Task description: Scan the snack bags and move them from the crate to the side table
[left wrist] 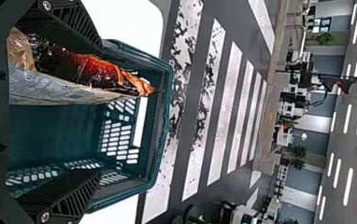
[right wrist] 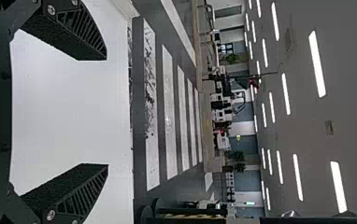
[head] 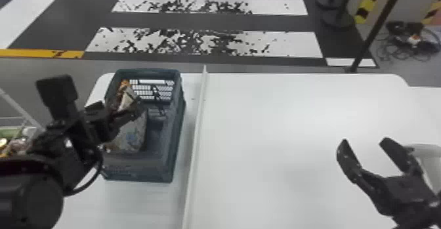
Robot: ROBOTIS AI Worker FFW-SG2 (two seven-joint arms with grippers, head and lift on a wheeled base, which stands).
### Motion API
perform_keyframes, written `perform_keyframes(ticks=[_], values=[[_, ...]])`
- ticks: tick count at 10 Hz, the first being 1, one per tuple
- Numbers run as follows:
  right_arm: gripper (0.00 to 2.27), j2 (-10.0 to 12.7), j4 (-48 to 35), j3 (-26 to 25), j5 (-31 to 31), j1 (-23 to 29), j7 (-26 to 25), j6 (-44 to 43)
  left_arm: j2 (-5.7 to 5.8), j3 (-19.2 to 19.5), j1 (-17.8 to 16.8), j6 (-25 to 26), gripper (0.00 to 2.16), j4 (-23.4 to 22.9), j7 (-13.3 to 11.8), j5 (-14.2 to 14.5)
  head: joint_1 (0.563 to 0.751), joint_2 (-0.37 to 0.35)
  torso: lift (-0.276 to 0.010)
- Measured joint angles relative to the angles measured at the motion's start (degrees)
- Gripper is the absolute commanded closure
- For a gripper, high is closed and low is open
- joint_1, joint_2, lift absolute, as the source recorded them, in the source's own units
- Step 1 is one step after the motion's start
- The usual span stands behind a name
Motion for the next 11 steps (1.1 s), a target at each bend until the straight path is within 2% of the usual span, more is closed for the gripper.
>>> perform_keyframes(ticks=[4,9,11], values=[[0.11,-0.02,1.05,-0.14,-0.07,0.08,0.00,0.00,0.01,-1.23,-4.91,3.09,0.08,4.12,2.44,-0.71,0.695,0.036,-0.087],[0.11,0.03,2.51,-0.08,-0.57,-0.11,0.00,-0.31,0.07,-3.07,-7.83,10.02,0.08,5.24,4.96,-2.27,0.695,0.025,-0.087],[0.11,-0.02,3.04,-0.22,-1.40,-0.06,-0.01,-0.80,0.07,-3.76,-8.97,12.71,0.09,5.51,5.14,-3.30,0.695,0.019,-0.087]])
